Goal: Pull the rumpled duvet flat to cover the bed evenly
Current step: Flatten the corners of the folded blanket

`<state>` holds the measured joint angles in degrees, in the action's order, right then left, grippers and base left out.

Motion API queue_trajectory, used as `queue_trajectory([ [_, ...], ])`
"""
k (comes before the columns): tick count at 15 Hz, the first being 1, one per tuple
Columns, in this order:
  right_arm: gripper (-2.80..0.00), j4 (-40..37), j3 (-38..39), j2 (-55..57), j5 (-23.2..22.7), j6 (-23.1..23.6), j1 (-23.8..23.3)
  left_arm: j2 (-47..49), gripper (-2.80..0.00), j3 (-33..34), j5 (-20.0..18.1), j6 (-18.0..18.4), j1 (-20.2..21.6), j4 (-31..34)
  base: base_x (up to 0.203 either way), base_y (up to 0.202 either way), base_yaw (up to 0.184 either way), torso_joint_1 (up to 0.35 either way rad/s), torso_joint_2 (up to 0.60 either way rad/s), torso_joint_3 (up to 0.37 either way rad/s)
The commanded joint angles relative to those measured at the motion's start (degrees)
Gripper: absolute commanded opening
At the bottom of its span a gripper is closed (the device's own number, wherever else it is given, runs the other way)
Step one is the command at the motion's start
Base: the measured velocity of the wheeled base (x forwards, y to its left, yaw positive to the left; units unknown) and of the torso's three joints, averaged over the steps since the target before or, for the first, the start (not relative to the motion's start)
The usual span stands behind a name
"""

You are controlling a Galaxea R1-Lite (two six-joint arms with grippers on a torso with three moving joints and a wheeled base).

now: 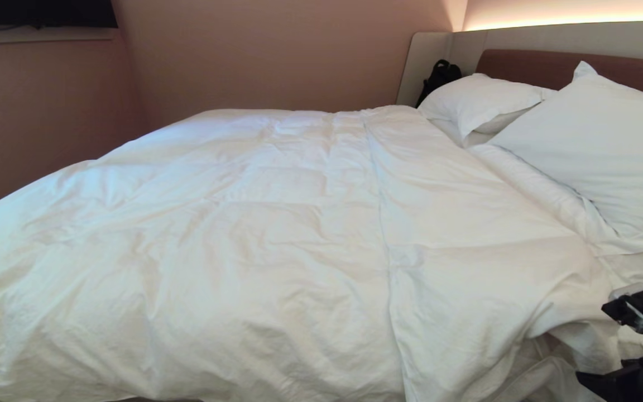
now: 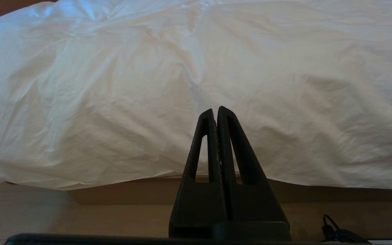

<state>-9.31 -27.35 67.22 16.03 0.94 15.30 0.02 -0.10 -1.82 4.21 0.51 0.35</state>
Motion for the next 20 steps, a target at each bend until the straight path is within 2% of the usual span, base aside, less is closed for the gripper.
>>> queue_trajectory([
  [1, 0.00, 7.86, -0.10, 4.02, 0.05, -0.64, -0.23, -0.02, -2.80, 0.01, -0.02, 0.01, 0.02, 0.00, 0.000, 0.000, 0.000, 0.000, 0.00, 0.000],
  [4, 0.00, 15.12, 1.67, 9.43, 0.74, -0.76, -0.88, -0.02, -2.80, 0.01, -0.02, 0.01, 0.02, 0.00, 0.000, 0.000, 0.000, 0.000, 0.00, 0.000],
  [8, 0.00, 24.61, 7.08, 12.26, 9.70, -0.99, -0.91, -0.02, -2.80, 0.01, -0.02, 0.01, 0.02, 0.00, 0.000, 0.000, 0.000, 0.000, 0.00, 0.000],
  [15, 0.00, 25.06, 7.40, 6.02, 17.13, -0.62, -1.06, -0.02, -2.80, 0.01, -0.02, 0.01, 0.02, 0.00, 0.000, 0.000, 0.000, 0.000, 0.00, 0.000],
  [20, 0.00, 24.77, 9.42, 6.17, 16.93, -0.59, -1.06, -0.02, -2.80, 0.01, -0.02, 0.01, 0.02, 0.00, 0.000, 0.000, 0.000, 0.000, 0.00, 0.000],
])
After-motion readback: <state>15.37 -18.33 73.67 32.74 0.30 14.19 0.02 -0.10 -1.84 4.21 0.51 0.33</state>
